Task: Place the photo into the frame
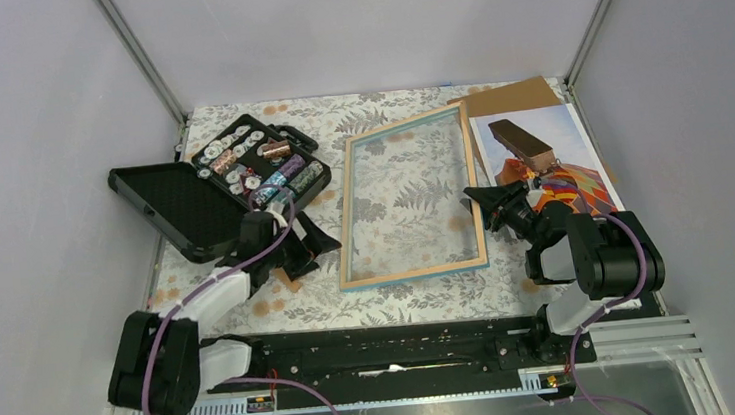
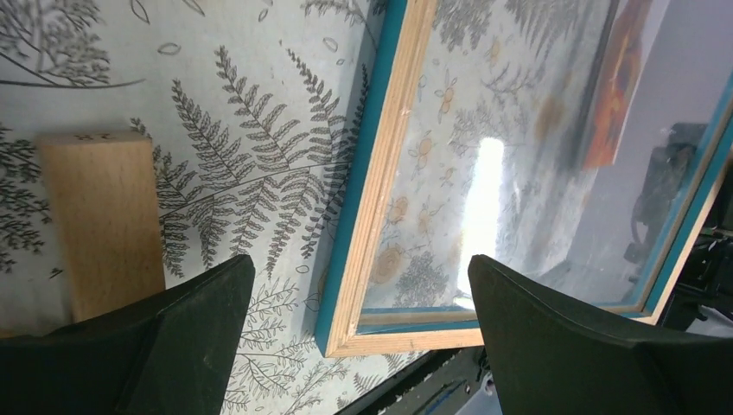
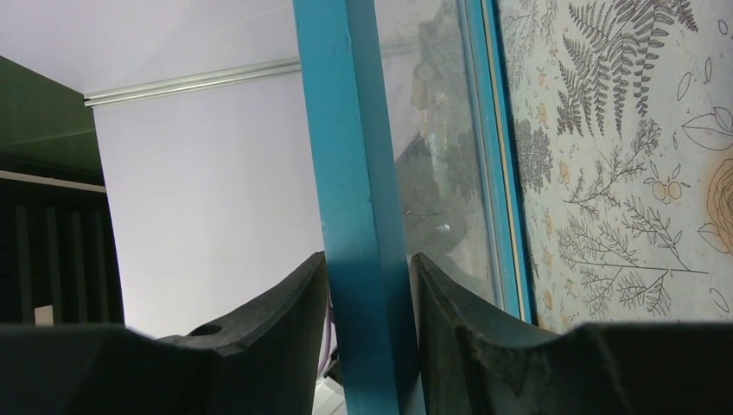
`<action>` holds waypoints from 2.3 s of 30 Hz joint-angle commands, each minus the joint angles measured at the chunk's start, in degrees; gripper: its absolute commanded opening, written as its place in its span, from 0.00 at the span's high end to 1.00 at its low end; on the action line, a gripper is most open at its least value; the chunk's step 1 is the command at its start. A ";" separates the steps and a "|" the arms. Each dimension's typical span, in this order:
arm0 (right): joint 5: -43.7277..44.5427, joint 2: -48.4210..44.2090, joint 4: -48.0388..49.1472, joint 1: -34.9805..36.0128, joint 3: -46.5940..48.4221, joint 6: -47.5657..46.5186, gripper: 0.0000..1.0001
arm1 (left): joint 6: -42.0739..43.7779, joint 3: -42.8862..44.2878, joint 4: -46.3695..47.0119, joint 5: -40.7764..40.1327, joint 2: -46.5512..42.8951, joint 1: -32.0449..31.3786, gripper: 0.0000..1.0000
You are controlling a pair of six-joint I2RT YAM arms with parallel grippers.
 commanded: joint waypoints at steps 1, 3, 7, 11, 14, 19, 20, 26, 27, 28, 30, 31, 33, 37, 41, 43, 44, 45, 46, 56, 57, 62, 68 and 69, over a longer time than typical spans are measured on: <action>-2.57 -1.87 10.99 -0.80 1.30 1.03 0.52 | 1.51 0.17 -1.96 -5.69 -6.15 -0.05 0.01; -2.82 -1.93 11.01 -0.91 1.50 1.14 0.52 | 1.49 0.97 0.18 -2.47 -6.87 -0.09 0.01; -2.77 -2.51 10.98 -1.02 1.86 1.67 0.59 | 1.76 4.67 1.18 1.67 -5.29 -0.22 0.01; -2.59 -2.95 10.95 -1.09 2.28 1.92 0.71 | 1.99 7.13 2.11 1.71 -1.96 -0.26 0.01; -2.79 -2.49 10.99 -1.11 2.45 2.10 0.76 | 1.91 8.30 3.87 2.30 1.44 -0.87 0.01; -3.02 -2.03 10.98 -1.11 2.54 1.67 0.80 | 2.80 9.42 4.28 0.33 4.94 -2.41 0.01; -3.02 -1.87 10.99 -1.11 2.48 1.55 0.80 | 2.75 9.49 4.62 0.06 5.39 -2.62 0.01; -3.24 -1.63 10.99 -1.11 2.44 1.23 0.81 | 2.39 11.22 5.77 -0.70 8.31 -4.79 0.01; -3.37 -1.66 10.99 -1.11 2.50 1.23 0.82 | 2.39 11.68 5.77 -1.10 8.66 -5.32 0.01; -3.37 -1.64 11.04 -1.11 2.54 1.21 0.82 | 2.39 12.25 5.80 -1.59 9.02 -5.91 0.01; -3.45 -1.66 11.02 -1.11 2.62 1.19 0.83 | 2.34 13.10 5.15 -3.44 9.34 -7.22 0.02; -3.46 -1.64 10.99 -1.11 2.61 1.16 0.83 | 2.57 13.69 4.11 -5.54 9.19 -8.07 0.02; -3.54 -1.58 10.99 -1.11 2.63 1.14 0.84 | 3.33 14.47 2.24 -9.52 8.60 -9.89 0.02; -3.71 -1.56 11.04 -1.11 2.50 0.99 0.86 | 4.57 16.08 -0.97 -16.78 6.85 -12.94 0.03; -3.75 -1.19 11.04 -1.08 2.41 0.81 0.90 | 5.36 17.50 -4.23 -18.94 6.72 -14.00 0.03; -3.81 -1.14 11.08 -1.10 2.45 0.79 0.92 | 5.22 17.62 -4.05 -18.30 6.94 -14.10 0.03; -3.81 -1.31 11.08 -1.11 2.49 0.80 0.92 | 5.09 17.61 -3.72 -17.77 7.07 -14.10 0.03; -3.87 -1.65 11.09 -1.11 2.54 0.79 0.92 | 4.85 17.51 -3.23 -17.19 7.08 -14.11 0.03; -3.97 -1.91 11.10 -1.11 2.65 0.87 0.92 | 4.63 17.36 -2.53 -16.41 7.29 -14.11 0.03; -4.16 -2.78 10.99 -1.11 3.04 1.68 0.91 | 2.96 16.97 1.04 -13.02 9.98 -14.53 0.04; -4.16 -2.74 11.04 -1.11 3.02 1.67 0.91 | 2.92 16.90 1.11 -12.96 10.14 -14.52 0.04; -4.15 -2.52 11.08 -1.11 2.94 1.69 0.91 | 2.66 16.68 1.87 -12.34 11.22 -14.55 0.04; -4.24 -3.02 11.10 -1.11 3.13 2.15 0.91 | 1.98 16.34 3.74 -10.65 13.63 -14.53 0.04; -4.29 -3.04 11.08 -1.11 3.16 2.26 0.91 | 1.53 16.07 4.39 -9.92 13.95 -14.54 0.04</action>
